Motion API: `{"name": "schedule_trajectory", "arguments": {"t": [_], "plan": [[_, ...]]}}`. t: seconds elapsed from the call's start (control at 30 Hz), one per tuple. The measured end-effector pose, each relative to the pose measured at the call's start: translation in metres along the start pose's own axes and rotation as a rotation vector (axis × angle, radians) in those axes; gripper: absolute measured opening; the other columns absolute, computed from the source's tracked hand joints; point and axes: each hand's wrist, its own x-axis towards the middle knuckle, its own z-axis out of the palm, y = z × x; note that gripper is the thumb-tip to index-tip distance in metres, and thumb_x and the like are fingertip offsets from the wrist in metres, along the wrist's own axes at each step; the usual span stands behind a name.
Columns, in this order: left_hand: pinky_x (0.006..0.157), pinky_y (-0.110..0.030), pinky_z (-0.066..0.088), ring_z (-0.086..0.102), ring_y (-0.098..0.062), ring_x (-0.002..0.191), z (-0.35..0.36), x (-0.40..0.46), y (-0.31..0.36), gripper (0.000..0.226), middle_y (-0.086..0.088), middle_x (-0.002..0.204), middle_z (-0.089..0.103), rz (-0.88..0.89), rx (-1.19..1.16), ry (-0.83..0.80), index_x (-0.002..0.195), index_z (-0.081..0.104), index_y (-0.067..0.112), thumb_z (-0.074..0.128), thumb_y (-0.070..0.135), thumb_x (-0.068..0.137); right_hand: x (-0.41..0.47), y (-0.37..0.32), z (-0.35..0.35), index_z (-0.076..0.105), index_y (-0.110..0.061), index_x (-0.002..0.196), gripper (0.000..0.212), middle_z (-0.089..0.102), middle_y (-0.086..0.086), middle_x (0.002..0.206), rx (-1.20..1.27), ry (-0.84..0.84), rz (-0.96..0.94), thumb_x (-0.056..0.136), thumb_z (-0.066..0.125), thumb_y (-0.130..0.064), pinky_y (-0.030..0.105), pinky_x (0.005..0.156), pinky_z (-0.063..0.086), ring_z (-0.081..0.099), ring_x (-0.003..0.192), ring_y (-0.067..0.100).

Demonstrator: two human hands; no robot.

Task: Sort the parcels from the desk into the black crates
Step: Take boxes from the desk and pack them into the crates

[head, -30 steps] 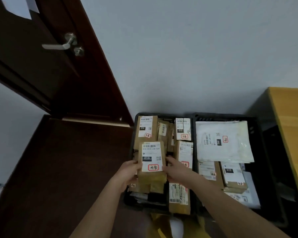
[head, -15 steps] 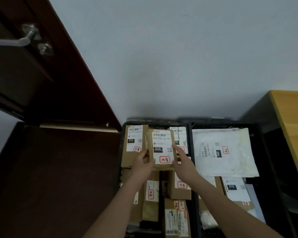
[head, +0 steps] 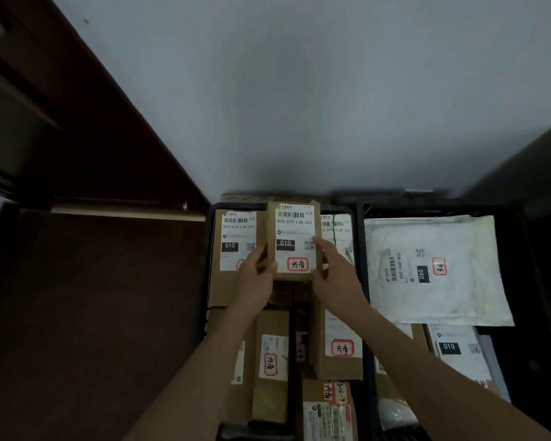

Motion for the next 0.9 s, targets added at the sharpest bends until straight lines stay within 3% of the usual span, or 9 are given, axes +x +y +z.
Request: {"name": "schedule_trajectory", "arguments": {"t": [0.07, 0.17, 0.3, 0.37, 0.43, 0.5, 0.6, 0.7, 0.9], "plan": [[0.092, -0.021, 0.046, 0.052, -0.012, 0.125, -0.002, 0.003, -0.001, 0.047, 0.001, 0.138, 0.054, 0.0, 0.002, 0.004, 0.145, 0.045, 0.023, 0.053, 0.011, 0.099, -0.002, 0.001, 0.004, 0.039, -0.023, 0.147, 0.059, 0.055, 0.003, 0.131, -0.056, 0.061, -0.042, 0.094, 0.057, -0.004, 0.04, 0.096, 0.054, 0.054, 0.119, 0.018], [0.089, -0.016, 0.045, 0.052, -0.01, 0.125, -0.004, 0.003, -0.002, 0.047, 0.001, 0.139, 0.054, 0.0, -0.003, -0.006, 0.144, 0.046, 0.022, 0.052, 0.008, 0.099, -0.008, 0.002, 0.008, 0.041, -0.023, 0.145, 0.054, 0.055, 0.005, 0.121, -0.125, 0.13, -0.072, 0.095, 0.056, -0.008, 0.028, 0.089, 0.052, 0.054, 0.107, 0.015], [0.074, -0.009, 0.046, 0.051, -0.008, 0.124, -0.007, 0.001, 0.001, 0.047, 0.005, 0.136, 0.056, 0.005, -0.023, -0.036, 0.144, 0.046, 0.021, 0.053, 0.008, 0.099, -0.013, 0.004, 0.012, 0.036, -0.031, 0.147, 0.061, 0.045, 0.001, 0.115, -0.159, 0.129, -0.054, 0.093, 0.063, -0.023, 0.017, 0.078, 0.045, 0.052, 0.101, 0.013], [0.07, -0.009, 0.047, 0.051, -0.01, 0.126, -0.009, 0.001, 0.0, 0.048, 0.005, 0.137, 0.055, 0.007, -0.029, -0.048, 0.144, 0.046, 0.024, 0.055, 0.012, 0.098, -0.012, 0.005, 0.016, 0.028, -0.038, 0.15, 0.074, 0.035, -0.002, 0.114, -0.21, 0.083, -0.061, 0.088, 0.07, -0.033, 0.018, 0.082, 0.043, 0.046, 0.102, 0.011], [0.074, -0.01, 0.043, 0.046, -0.012, 0.13, -0.012, 0.002, -0.002, 0.049, 0.007, 0.142, 0.049, 0.007, -0.011, -0.065, 0.144, 0.044, 0.03, 0.057, 0.021, 0.098, -0.007, 0.007, 0.017, 0.022, -0.043, 0.151, 0.083, 0.031, -0.002, 0.116, -0.245, 0.04, -0.044, 0.087, 0.073, -0.031, 0.021, 0.088, 0.044, 0.043, 0.106, 0.011], [0.09, -0.017, 0.041, 0.035, -0.015, 0.14, -0.015, 0.005, -0.007, 0.053, 0.008, 0.153, 0.037, 0.007, 0.0, -0.107, 0.146, 0.038, 0.039, 0.058, 0.034, 0.097, -0.002, 0.008, 0.016, 0.022, -0.044, 0.152, 0.081, 0.034, 0.001, 0.118, -0.255, 0.035, -0.039, 0.09, 0.07, -0.024, 0.024, 0.089, 0.049, 0.046, 0.106, 0.012], [0.116, -0.045, 0.028, 0.014, -0.021, 0.15, -0.018, 0.009, -0.012, 0.064, 0.008, 0.163, 0.014, -0.022, 0.1, -0.181, 0.147, 0.022, 0.057, 0.055, 0.058, 0.091, 0.002, 0.007, 0.013, 0.024, -0.042, 0.152, 0.071, 0.037, 0.002, 0.114, -0.288, 0.045, -0.069, 0.097, 0.06, -0.017, 0.028, 0.085, 0.052, 0.049, 0.099, 0.015], [0.118, -0.062, 0.014, -0.004, -0.03, 0.151, -0.018, 0.013, -0.01, 0.076, 0.004, 0.165, 0.001, -0.06, 0.308, -0.231, 0.142, 0.005, 0.067, 0.052, 0.074, 0.082, 0.002, 0.008, 0.01, 0.026, -0.038, 0.153, 0.067, 0.039, 0.005, 0.114, -0.35, 0.046, -0.082, 0.099, 0.055, -0.012, 0.033, 0.085, 0.053, 0.05, 0.097, 0.017], [0.118, -0.062, 0.007, -0.016, -0.029, 0.15, -0.02, 0.016, -0.009, 0.089, -0.003, 0.165, -0.002, -0.065, 0.384, -0.306, 0.144, 0.0, 0.065, 0.057, 0.077, 0.076, -0.006, 0.011, 0.004, 0.035, -0.031, 0.151, 0.061, 0.043, 0.011, 0.124, -0.444, 0.058, -0.139, 0.098, 0.058, -0.014, 0.031, 0.087, 0.053, 0.053, 0.101, 0.019]]}}
